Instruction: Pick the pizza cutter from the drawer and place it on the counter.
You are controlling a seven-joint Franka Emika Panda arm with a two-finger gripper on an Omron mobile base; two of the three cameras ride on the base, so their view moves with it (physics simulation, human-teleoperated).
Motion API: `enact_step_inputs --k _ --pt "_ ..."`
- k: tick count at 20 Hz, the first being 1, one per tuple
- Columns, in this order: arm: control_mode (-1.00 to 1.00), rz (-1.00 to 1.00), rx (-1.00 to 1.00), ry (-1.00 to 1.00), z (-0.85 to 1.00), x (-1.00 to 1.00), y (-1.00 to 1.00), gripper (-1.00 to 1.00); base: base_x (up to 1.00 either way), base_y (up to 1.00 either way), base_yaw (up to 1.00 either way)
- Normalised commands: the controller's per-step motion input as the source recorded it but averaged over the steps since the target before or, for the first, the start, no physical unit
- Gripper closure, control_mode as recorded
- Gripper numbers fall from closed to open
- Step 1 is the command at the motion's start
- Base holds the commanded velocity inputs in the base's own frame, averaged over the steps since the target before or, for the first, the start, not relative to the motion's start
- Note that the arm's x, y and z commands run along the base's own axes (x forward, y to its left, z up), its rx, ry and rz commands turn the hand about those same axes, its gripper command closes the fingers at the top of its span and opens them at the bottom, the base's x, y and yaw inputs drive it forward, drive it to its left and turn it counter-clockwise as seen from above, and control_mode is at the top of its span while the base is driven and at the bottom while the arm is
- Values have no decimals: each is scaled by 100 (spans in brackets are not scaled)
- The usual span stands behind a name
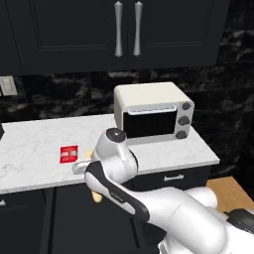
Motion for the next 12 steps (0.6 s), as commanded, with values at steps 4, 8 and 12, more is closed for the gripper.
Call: enact_step_inputs --k 4,8,12 --pt "-100 0 2 -2 20 100 -58 100 0 0 0" --pt "-100 -1 -2 0 0 96 -18 100 0 0 0" --pt "-100 -1 -5 0 -2 82 0 100 0 0 0"
